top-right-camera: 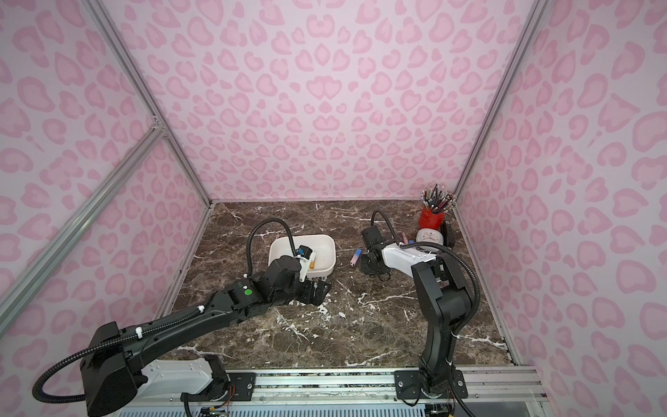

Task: Put the lipstick into the storage box
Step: Pick up the lipstick at the center of the board, then place the lipstick in the storage box.

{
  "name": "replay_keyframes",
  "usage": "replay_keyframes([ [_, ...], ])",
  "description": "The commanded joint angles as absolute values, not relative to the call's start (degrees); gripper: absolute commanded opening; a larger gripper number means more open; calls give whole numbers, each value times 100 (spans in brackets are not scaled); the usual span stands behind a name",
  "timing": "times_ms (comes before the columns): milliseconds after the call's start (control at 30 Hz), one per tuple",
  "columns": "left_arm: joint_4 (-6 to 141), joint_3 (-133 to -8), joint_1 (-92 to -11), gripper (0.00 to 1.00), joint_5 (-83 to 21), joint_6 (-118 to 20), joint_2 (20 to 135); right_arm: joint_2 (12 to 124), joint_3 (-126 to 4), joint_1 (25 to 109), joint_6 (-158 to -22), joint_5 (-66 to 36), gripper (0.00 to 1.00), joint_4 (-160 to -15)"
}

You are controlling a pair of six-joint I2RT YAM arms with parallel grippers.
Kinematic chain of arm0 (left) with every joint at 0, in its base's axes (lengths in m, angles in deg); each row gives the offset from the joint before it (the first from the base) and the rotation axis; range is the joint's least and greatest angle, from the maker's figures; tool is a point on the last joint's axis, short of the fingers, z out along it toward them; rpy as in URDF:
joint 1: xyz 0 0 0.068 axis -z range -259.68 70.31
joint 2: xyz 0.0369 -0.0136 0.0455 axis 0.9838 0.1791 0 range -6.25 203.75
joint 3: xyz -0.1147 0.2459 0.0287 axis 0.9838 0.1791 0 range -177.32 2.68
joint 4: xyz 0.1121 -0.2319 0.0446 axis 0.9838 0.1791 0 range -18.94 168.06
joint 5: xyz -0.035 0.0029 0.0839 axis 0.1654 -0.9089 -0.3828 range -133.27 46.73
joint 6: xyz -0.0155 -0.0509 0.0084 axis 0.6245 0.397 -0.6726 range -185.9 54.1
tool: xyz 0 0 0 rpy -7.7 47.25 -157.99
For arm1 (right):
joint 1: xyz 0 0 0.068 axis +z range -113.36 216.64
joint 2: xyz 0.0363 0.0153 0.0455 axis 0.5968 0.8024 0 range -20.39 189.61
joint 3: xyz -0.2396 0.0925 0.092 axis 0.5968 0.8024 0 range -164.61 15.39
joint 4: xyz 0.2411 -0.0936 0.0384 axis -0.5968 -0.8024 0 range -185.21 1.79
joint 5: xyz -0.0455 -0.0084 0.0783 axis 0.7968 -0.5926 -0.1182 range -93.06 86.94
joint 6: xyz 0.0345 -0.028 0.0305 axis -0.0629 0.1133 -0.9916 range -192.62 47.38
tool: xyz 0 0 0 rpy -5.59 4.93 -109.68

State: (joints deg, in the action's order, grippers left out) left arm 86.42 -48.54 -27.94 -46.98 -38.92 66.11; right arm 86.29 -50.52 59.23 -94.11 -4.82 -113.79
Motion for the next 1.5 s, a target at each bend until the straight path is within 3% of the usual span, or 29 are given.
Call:
replay_keyframes([
  [0,8606,-4789,-2801,98,-4753,-3822,6539,8698,-5067,5988,-9476,-474,23,-11410],
  [233,8579,-4603,-2801,98,-4817,-3831,6296,8587,-5228,6201,-9524,-224,16,-11697],
  [767,8775,-3950,-2801,98,-5359,-3796,5233,8594,-7025,6978,-9582,114,16,-12723],
  [1467,10360,-3520,-2800,98,-6225,-3377,2858,11524,-10582,7921,-9687,-476,17,-13528],
])
